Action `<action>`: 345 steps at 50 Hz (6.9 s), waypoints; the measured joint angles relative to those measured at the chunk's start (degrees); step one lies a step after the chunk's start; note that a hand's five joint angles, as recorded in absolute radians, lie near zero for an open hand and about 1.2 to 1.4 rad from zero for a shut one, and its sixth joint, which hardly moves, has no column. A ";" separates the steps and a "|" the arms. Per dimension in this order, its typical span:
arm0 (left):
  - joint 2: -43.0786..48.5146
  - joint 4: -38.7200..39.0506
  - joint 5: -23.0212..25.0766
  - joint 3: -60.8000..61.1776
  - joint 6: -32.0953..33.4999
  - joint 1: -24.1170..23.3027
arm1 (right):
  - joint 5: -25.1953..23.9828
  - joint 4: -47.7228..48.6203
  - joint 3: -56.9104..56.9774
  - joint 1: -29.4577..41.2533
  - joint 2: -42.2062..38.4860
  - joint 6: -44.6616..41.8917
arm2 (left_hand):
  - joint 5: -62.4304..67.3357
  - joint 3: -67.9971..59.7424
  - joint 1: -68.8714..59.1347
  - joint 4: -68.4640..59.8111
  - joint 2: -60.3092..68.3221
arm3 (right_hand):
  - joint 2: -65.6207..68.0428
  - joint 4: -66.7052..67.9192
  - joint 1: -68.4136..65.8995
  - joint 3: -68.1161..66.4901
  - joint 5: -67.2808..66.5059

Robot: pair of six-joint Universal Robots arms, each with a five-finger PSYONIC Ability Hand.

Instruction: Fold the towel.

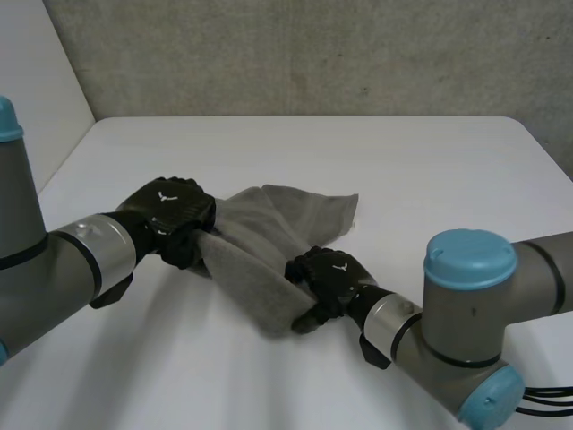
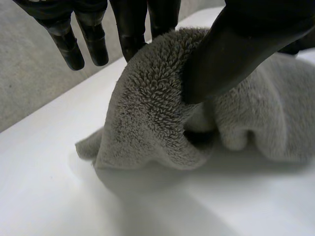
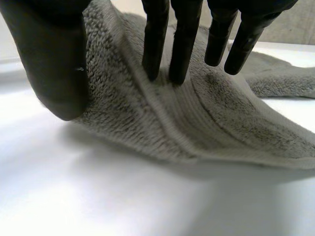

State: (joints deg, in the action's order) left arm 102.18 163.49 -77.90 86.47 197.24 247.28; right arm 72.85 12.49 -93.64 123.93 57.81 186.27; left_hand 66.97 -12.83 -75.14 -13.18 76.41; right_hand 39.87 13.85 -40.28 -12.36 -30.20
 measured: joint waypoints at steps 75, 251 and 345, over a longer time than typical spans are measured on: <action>13.32 33.35 4.44 14.63 8.56 0.80 | -9.75 -6.31 3.66 -16.77 8.46 -39.28 | -39.52 0.02 36.08 0.00 -37.47 | 37.05 0.00 -34.20 0.02 -36.63; 10.20 9.32 10.64 12.55 28.95 9.35 | -13.94 -8.94 0.30 -25.39 12.60 -27.47 | 0.52 0.02 1.03 0.00 0.85 | 37.06 0.00 -34.26 0.02 -36.63; 10.55 43.03 15.57 19.29 13.51 15.78 | -16.25 -14.84 4.77 -26.15 18.53 -39.08 | -7.19 0.01 8.28 0.00 -8.21 | 37.07 0.00 -34.22 0.04 -36.98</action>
State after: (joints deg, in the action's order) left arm 112.73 206.53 -62.33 105.76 210.74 263.06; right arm 56.60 -2.35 -88.87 97.77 76.34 147.19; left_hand 59.79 -12.82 -66.86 -13.18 68.20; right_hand 76.94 13.85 -74.51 -12.32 -67.18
